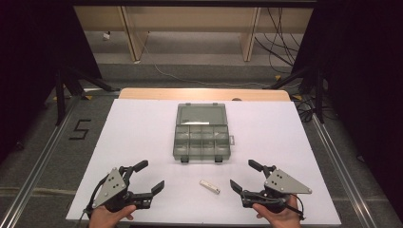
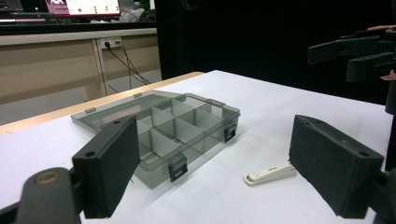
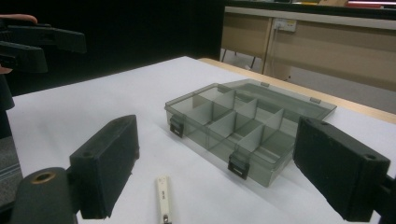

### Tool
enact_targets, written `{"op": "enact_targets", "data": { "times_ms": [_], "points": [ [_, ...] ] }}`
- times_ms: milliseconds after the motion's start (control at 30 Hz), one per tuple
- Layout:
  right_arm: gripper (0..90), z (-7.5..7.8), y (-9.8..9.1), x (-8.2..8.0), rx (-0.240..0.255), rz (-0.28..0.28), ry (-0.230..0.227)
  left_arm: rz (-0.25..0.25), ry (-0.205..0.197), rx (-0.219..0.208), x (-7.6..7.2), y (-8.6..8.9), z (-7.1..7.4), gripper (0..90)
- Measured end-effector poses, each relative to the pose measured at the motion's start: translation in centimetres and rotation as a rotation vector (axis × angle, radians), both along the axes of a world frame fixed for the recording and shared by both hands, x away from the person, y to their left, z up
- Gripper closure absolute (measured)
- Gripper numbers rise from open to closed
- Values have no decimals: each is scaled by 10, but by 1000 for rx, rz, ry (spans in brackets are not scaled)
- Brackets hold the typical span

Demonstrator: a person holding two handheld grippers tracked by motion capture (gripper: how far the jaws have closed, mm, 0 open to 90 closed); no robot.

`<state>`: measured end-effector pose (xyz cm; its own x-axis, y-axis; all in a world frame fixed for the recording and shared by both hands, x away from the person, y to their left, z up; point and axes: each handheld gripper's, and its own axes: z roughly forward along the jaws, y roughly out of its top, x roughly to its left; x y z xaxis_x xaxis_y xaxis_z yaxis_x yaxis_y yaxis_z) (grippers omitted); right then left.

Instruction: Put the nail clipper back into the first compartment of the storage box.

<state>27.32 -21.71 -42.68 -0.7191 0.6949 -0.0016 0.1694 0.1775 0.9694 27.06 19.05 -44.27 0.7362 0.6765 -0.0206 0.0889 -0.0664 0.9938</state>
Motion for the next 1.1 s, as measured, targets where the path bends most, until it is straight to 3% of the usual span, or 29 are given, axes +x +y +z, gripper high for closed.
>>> {"op": "enact_targets", "data": {
  "times_ms": [367, 500, 567, 733, 833, 1000, 1033, 1100],
  "points": [
    [152, 0, 2, 0, -2, 11, 12, -1, 1, 2, 0, 0, 0, 159],
    [153, -1, 2, 2, -20, 11, 0, -2, 0, 2, 1, 0, 0, 159],
    [155, -1, 4, 1, -25, 20, 29, -1, 2, 3, 1, 0, -1, 159],
    [158, -1, 8, 1, -66, 37, 37, 0, -3, 8, 1, 1, 0, 159],
    [158, -2, 9, 3, -67, 52, 27, -1, -3, 9, 1, 1, 0, 159],
    [157, 2, 14, 6, -134, 66, 28, 0, -3, 9, 2, 1, 0, 159],
    [157, 2, 18, 7, -185, 82, 48, 1, -3, 9, 2, 1, 0, 159],
    [159, 1, 22, 8, -204, 107, 62, -3, -6, -6, 3, 0, -1, 159]
  ]
}}
